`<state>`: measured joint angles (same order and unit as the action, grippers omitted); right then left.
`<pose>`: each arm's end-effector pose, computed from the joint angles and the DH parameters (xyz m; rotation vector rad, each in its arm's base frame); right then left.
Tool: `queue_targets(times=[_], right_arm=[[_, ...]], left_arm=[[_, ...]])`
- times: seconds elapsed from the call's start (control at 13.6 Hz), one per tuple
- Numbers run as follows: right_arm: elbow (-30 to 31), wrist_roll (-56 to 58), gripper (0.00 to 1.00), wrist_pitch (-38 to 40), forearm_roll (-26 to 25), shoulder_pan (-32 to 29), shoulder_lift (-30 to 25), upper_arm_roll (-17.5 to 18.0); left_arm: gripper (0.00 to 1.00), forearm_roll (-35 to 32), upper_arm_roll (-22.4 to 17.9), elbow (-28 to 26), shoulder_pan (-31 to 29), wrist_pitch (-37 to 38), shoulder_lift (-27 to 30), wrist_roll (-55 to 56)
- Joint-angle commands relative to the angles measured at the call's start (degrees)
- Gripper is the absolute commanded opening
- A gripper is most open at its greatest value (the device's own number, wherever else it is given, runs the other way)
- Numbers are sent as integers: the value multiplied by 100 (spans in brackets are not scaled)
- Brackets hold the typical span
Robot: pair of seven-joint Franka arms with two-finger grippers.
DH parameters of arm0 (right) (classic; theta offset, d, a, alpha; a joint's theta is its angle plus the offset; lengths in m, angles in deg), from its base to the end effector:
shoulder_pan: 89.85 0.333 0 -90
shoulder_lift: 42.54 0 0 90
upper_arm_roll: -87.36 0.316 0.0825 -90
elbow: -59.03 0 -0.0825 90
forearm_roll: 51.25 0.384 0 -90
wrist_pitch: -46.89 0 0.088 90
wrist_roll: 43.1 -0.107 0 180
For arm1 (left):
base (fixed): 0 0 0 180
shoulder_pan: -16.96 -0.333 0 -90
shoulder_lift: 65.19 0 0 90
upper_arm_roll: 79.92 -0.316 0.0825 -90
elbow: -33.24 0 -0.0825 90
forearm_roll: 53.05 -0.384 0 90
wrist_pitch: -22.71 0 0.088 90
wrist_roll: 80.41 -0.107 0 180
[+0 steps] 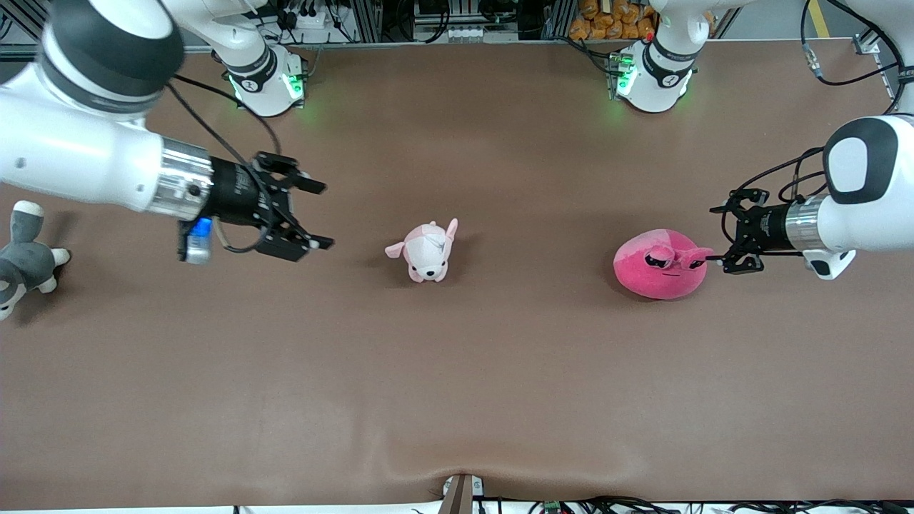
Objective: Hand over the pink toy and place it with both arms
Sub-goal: 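Reach the left gripper to the pink plush tail while the right gripper advances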
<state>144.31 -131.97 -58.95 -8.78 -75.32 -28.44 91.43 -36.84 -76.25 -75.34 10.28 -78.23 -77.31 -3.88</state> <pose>0.6028 0.2534 0.5635 -1.9329 1.6271 0.7067 0.5682 0.0065 0.3727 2.2400 2.0660 -0.6839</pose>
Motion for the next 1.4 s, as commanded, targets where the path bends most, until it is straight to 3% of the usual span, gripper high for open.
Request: queue_targets(times=[0.0,0.37,0.66,0.81,1.03,1.11,1.33], right_arm=[[-64,-726,100,-376,69,436,137,-82],[-73,-1255,100,-612,42,735,312,-64],[-73,-1660,100,-746,86,780,365,-55],[-73,-1660,100,-737,42,780,356,-64],[-81,-1651,100,-719,24,771,356,-64],[-81,-1651,100,-719,16,771,356,-64],[-81,-1642,100,-711,16,771,356,-64]], left_arm=[[100,145,11,-93,1,-276,-79,81],[100,190,20,-93,18,-682,-370,81],[81,216,38,-58,18,-830,-484,64],[58,233,46,-40,27,-910,-554,64],[7,268,38,-5,27,-910,-563,64],[0,286,46,30,18,-910,-563,72],[0,357,47,109,18,-867,-502,72]])
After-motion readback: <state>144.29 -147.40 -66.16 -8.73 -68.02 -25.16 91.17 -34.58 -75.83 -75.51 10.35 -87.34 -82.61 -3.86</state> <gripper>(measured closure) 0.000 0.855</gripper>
